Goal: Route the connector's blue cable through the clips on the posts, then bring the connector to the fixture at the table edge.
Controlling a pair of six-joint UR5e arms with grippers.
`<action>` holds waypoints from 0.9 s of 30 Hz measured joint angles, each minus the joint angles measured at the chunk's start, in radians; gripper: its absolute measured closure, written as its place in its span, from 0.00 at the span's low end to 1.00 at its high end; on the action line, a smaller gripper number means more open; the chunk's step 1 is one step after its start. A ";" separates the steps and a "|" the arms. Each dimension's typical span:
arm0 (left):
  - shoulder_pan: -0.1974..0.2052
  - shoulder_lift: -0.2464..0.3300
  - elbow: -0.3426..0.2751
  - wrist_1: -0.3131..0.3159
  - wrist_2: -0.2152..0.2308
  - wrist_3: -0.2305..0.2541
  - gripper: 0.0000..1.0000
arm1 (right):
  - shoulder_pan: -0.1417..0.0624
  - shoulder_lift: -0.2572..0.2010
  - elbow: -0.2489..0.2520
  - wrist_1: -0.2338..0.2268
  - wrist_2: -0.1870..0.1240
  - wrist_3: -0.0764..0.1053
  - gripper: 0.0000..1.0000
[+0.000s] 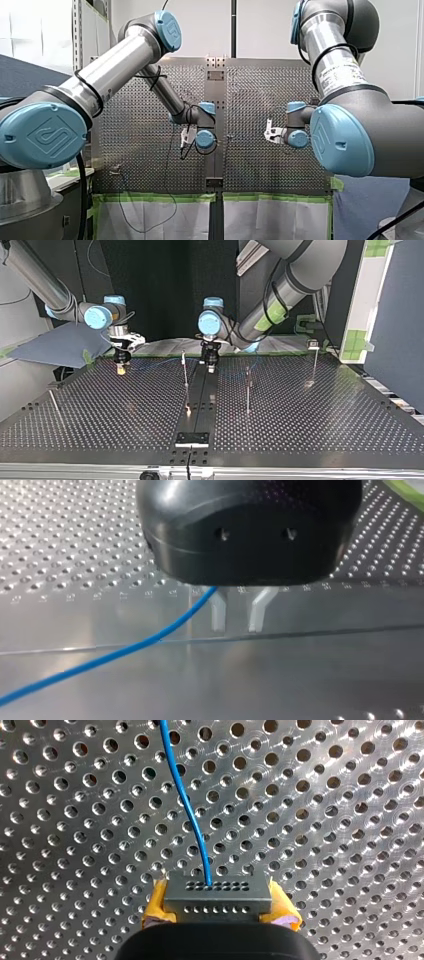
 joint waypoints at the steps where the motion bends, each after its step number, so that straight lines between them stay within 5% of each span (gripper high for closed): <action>1: -0.002 0.000 0.000 0.002 0.004 0.005 0.41 | 0.001 0.000 0.000 0.000 0.000 0.000 1.00; 2: -0.003 0.000 0.000 0.003 0.010 0.010 0.18 | 0.001 0.000 0.000 0.001 0.000 0.000 1.00; 5: -0.006 0.001 0.000 0.005 0.028 0.020 0.00 | 0.001 0.000 0.000 0.003 0.000 0.001 1.00; 17: -0.019 0.012 0.000 -0.030 0.024 -0.026 0.00 | 0.004 0.002 0.000 0.010 0.000 0.001 1.00; 27: -0.062 0.073 -0.002 -0.106 0.027 -0.046 0.00 | 0.005 0.004 0.000 0.016 0.001 0.001 1.00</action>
